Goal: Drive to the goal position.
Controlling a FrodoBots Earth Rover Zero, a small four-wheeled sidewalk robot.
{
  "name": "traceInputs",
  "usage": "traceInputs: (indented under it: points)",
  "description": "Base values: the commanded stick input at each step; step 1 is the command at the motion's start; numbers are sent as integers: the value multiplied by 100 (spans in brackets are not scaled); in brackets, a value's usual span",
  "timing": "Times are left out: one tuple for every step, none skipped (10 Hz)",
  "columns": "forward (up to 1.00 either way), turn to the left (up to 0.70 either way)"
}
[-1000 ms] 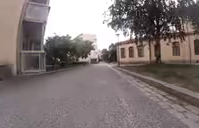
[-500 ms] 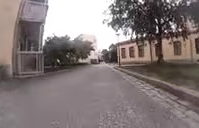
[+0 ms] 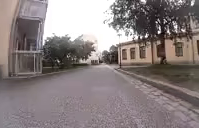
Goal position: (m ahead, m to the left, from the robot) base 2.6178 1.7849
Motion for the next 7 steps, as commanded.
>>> traceInputs:
  points:
    - [60,-15]
    - [60,-15]
    - [60,-15]
    - [60,-15]
    - [60,-15]
    - [60,-15]
    - [60,-9]
